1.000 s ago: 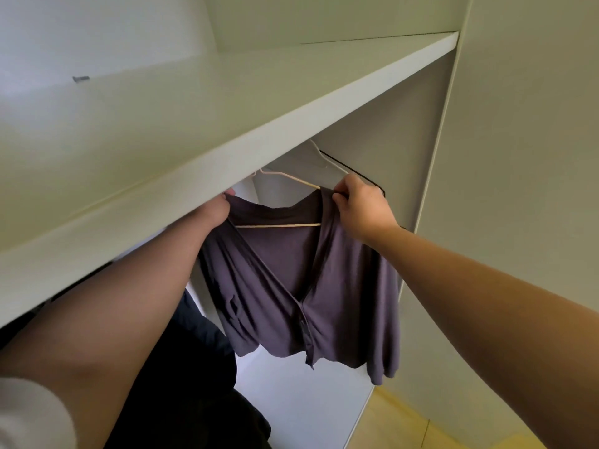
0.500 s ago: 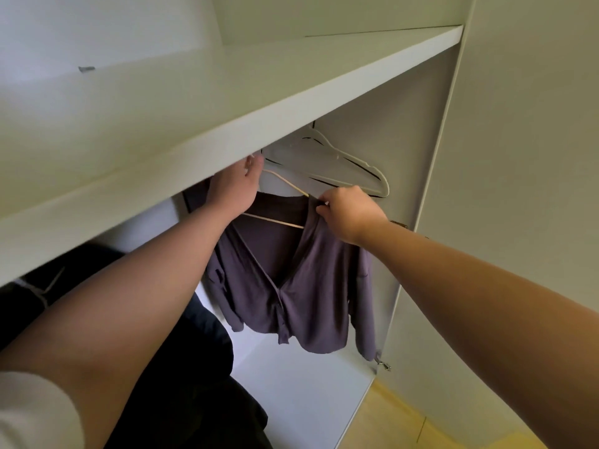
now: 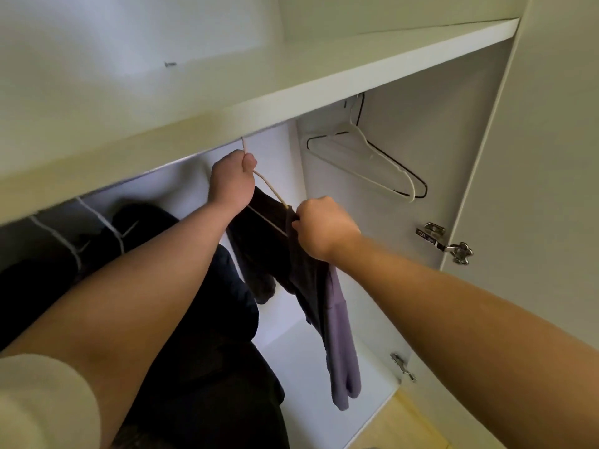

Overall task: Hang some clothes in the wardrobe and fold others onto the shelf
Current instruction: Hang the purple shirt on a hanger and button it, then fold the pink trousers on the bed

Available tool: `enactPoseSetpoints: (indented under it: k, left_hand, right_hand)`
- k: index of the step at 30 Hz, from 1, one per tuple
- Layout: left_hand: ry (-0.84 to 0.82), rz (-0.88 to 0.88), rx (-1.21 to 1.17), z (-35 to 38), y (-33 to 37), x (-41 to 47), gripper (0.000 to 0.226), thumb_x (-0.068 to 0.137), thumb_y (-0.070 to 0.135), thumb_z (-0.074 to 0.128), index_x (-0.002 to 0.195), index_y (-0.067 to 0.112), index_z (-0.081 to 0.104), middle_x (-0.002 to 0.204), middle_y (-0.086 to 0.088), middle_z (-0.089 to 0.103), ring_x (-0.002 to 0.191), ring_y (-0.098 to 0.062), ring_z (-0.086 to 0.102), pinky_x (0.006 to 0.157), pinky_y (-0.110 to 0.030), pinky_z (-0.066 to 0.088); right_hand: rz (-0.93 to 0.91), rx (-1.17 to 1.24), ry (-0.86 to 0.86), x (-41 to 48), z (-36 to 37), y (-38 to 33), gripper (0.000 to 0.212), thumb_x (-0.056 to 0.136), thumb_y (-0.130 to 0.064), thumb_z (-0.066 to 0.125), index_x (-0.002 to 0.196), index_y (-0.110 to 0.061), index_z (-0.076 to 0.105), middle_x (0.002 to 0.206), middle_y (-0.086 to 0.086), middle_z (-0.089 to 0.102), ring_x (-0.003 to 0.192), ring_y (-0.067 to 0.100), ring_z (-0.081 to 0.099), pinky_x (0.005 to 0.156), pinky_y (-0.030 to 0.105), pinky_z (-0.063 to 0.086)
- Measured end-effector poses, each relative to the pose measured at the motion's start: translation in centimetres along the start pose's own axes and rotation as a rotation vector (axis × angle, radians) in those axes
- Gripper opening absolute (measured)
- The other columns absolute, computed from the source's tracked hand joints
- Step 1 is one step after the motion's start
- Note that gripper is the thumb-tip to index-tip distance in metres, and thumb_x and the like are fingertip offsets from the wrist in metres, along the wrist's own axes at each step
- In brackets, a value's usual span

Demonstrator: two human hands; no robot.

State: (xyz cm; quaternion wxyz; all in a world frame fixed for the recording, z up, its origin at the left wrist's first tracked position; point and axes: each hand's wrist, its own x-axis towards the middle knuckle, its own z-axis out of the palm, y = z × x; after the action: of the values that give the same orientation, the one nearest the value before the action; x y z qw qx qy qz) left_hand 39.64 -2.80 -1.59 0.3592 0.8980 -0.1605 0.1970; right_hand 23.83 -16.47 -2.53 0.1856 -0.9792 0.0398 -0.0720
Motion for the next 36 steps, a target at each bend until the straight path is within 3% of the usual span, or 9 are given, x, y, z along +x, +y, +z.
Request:
enactPoseSetpoints:
  k: [4,8,15,18,22,25,28,33,36]
  left_hand:
    - [0.066,-0.027,0.047,-1.9,-0.9,-1.5,0.032,0.104,0.023,0.04,0.107,0.008,0.069,0.111,-0.007,0.071,0.106,-0.023,0.062,0.081,-0.017,0.036]
    - [0.049,-0.01,0.208,-2.9,-1.0,-2.9,0.034,0.106,0.026,0.039,0.106,0.004,0.066,0.107,-0.017,0.069,0.104,-0.035,0.061,0.085,-0.031,0.042]
    - [0.123,-0.21,0.442,-2.5,4.1,-6.4,0.046,0.1,0.04,0.046,0.124,0.001,0.049,0.126,-0.021,0.052,0.118,-0.039,0.051,0.096,-0.047,0.043]
    - [0.147,-0.022,0.36,-0.8,7.0,-9.8,0.034,0.096,0.035,0.055,0.111,0.005,0.053,0.118,-0.018,0.054,0.113,-0.037,0.05,0.096,-0.046,0.041]
    - [-0.171,-0.001,-0.008,3.5,12.5,-13.5,0.022,0.098,0.036,0.053,0.093,0.015,0.052,0.09,0.002,0.059,0.087,-0.02,0.057,0.069,-0.028,0.041]
    - [-0.409,-0.084,-0.282,8.1,17.8,-16.1,0.028,0.098,0.037,0.05,0.092,0.01,0.058,0.077,0.0,0.063,0.074,-0.02,0.065,0.065,-0.03,0.044]
    - [-0.614,0.028,-0.367,13.2,22.7,-19.5,0.031,0.098,0.038,0.051,0.087,0.011,0.061,0.066,0.0,0.061,0.061,-0.019,0.06,0.062,-0.03,0.043]
    - [-1.051,0.244,-0.471,21.6,30.1,-27.7,0.038,0.079,0.059,0.05,0.072,0.023,0.06,0.05,0.009,0.05,0.053,-0.02,0.044,0.061,-0.035,0.036]
    - [-1.322,0.406,-0.487,25.0,34.0,-34.6,0.035,0.089,0.051,0.053,0.074,0.02,0.06,0.049,0.011,0.049,0.053,-0.018,0.044,0.061,-0.035,0.037]
  right_hand:
    - [-0.053,0.011,-0.034,-0.7,1.0,-2.0,0.019,0.095,-0.01,0.054,0.076,-0.012,0.053,0.072,0.006,0.048,0.061,0.023,0.05,0.059,0.029,0.042]
    - [-0.037,0.061,-0.084,-1.3,1.9,-2.3,0.026,0.096,-0.013,0.056,0.071,-0.017,0.049,0.071,0.003,0.048,0.059,0.018,0.048,0.06,0.029,0.043]
    - [0.004,0.241,-0.017,-3.3,1.3,1.1,0.043,0.101,-0.042,0.044,0.109,-0.007,0.068,0.107,0.009,0.069,0.097,0.03,0.065,0.079,0.035,0.056]
    - [0.054,0.325,0.045,-5.0,0.3,4.3,0.045,0.101,-0.037,0.043,0.093,-0.001,0.069,0.092,0.014,0.071,0.085,0.031,0.066,0.074,0.037,0.058]
    - [0.224,0.607,0.177,-8.1,-1.1,10.1,0.046,0.098,-0.034,0.047,0.079,0.004,0.064,0.079,0.017,0.071,0.076,0.035,0.067,0.072,0.04,0.057]
    - [0.403,0.793,0.34,-11.5,-2.3,14.9,0.037,0.099,-0.034,0.048,0.086,-0.007,0.07,0.082,0.004,0.073,0.08,0.026,0.07,0.077,0.043,0.058]
    - [0.622,0.951,0.559,-16.4,-3.2,19.5,0.033,0.101,-0.036,0.048,0.084,-0.015,0.067,0.077,0.0,0.073,0.073,0.02,0.07,0.075,0.041,0.059]
    - [1.038,0.947,0.974,-27.5,-2.9,26.6,0.037,0.101,-0.036,0.045,0.07,-0.021,0.056,0.066,-0.002,0.063,0.065,0.018,0.059,0.068,0.04,0.05]
    - [1.333,0.868,1.214,-35.9,-1.9,28.4,0.037,0.1,-0.035,0.045,0.069,-0.016,0.052,0.066,0.0,0.057,0.065,0.018,0.052,0.064,0.037,0.043]
